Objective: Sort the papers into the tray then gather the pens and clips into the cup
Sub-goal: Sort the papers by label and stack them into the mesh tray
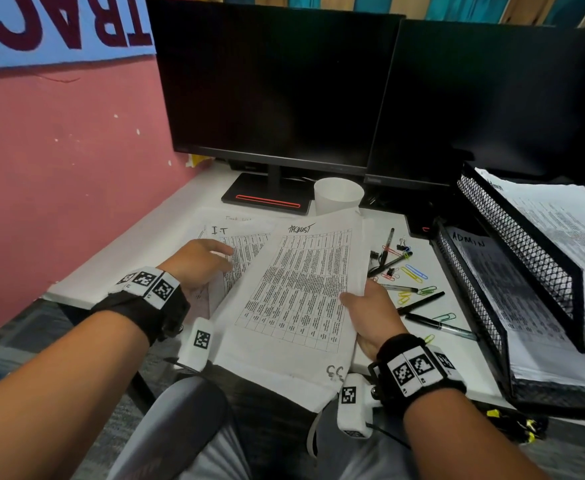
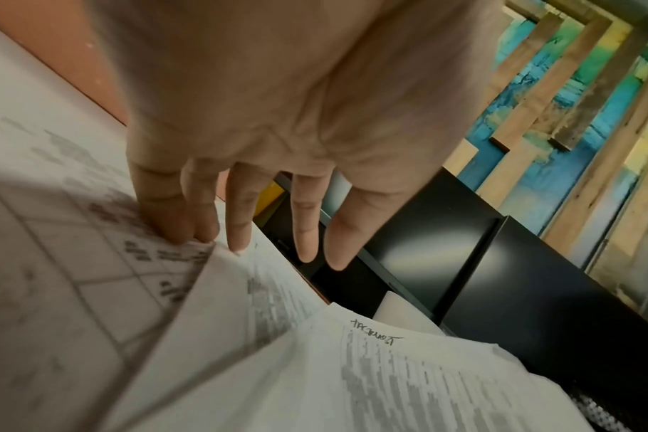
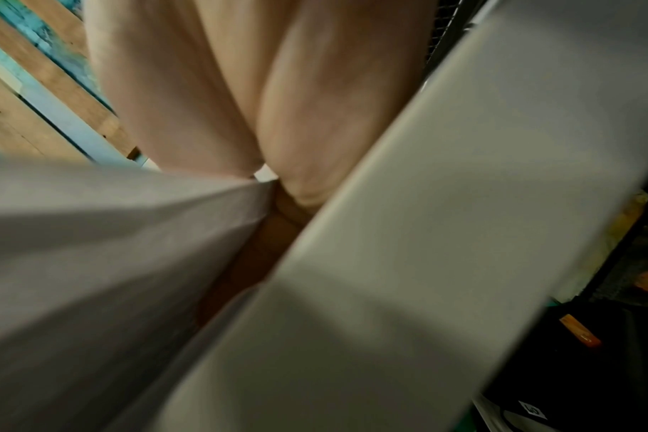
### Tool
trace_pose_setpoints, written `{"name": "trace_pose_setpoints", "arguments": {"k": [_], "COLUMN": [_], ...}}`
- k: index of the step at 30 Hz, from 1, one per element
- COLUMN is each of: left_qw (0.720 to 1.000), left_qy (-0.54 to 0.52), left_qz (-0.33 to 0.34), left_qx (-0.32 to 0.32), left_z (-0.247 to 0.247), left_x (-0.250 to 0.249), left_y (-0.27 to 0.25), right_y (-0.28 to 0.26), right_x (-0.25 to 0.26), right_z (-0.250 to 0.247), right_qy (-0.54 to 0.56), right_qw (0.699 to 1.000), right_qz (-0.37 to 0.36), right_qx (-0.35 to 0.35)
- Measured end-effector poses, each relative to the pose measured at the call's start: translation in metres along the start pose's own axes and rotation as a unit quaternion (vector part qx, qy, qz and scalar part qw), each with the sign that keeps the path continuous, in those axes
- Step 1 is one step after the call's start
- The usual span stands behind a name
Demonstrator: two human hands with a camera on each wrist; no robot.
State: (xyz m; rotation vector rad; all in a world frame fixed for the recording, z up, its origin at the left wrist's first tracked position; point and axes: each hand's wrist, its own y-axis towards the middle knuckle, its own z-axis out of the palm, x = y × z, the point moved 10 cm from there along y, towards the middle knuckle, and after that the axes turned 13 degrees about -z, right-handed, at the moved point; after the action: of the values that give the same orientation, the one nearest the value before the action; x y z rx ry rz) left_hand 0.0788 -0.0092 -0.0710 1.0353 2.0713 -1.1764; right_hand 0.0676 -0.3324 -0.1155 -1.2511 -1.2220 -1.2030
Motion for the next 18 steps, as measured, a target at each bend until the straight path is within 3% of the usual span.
{"name": "trace_pose_setpoints", "arguments": {"k": [8, 11, 15, 18], "left_qw": [0.982, 0.975, 0.997, 0.999], "left_qy": [-0.164, -0.197, -0.048, -0.004], "left_qz": [-0.079, -0.071, 0.013, 0.041], "left_qx": [0.054, 0.073, 0.053, -0.010], "left_z": [0.003, 0.008, 0.014, 0.003], "left_x": [0.008, 0.017, 0.014, 0.006], "left_y": [-0.002, 0.000, 0.003, -0.007], "right_y": [0.001, 0.001, 0.001, 0.001], "right_x": [-0.002, -0.002, -0.002, -0.002], "right_z": [0.000, -0.001, -0.001, 0.000], "right_qy": [0.008, 0.009, 0.017, 0.025], "right_qw": [1.000, 1.000, 1.000, 1.000], "right_qz": [0.000, 0.001, 0.003, 0.003], "right_qx": [-0.002, -0.003, -0.004, -0.002]}}
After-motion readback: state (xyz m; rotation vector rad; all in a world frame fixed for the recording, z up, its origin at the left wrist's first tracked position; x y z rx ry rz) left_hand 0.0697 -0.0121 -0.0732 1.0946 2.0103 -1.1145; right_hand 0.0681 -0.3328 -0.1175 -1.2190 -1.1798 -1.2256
